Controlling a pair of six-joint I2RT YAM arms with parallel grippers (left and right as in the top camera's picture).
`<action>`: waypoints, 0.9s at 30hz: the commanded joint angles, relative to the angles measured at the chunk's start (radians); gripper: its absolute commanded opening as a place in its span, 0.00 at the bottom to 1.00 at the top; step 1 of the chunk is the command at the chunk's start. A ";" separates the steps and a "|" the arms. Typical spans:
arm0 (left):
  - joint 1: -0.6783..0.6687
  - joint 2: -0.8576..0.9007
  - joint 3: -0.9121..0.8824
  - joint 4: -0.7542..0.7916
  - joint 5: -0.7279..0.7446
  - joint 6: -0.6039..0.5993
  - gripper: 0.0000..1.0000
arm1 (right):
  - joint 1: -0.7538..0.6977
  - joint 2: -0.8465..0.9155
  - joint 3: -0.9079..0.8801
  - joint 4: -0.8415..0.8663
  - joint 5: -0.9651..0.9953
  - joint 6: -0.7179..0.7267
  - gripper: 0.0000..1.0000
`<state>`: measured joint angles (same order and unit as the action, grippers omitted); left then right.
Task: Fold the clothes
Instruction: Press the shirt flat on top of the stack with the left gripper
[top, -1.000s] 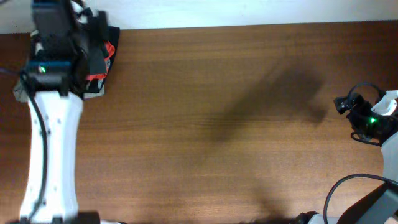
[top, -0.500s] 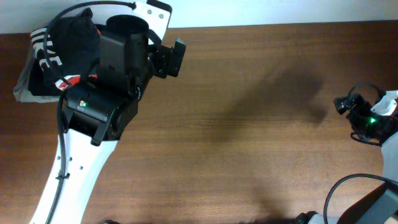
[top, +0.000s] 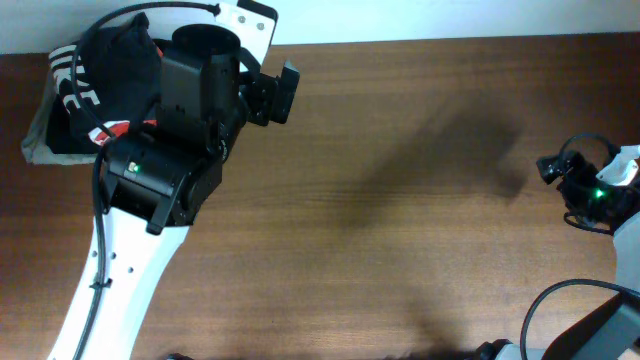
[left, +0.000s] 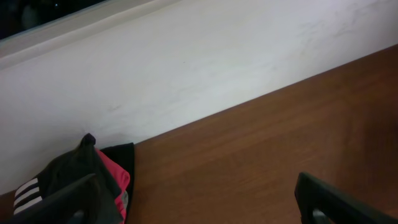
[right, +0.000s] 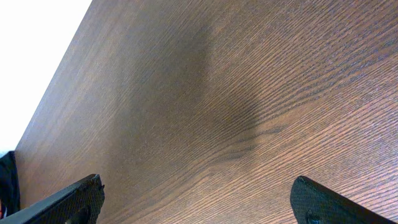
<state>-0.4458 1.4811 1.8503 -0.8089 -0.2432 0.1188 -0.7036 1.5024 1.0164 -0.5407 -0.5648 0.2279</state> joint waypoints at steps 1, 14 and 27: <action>-0.003 -0.003 0.003 0.000 -0.006 -0.006 0.99 | -0.004 -0.002 0.007 0.003 0.002 -0.010 0.99; -0.003 -0.003 0.003 -0.001 -0.006 -0.006 0.99 | -0.004 -0.002 0.007 0.003 0.002 -0.010 0.99; 0.006 -0.174 -0.083 -0.101 -0.007 -0.006 0.99 | -0.004 -0.002 0.007 0.003 0.002 -0.010 0.99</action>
<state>-0.4458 1.4216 1.8175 -0.9085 -0.2432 0.1188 -0.7036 1.5024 1.0164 -0.5396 -0.5648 0.2276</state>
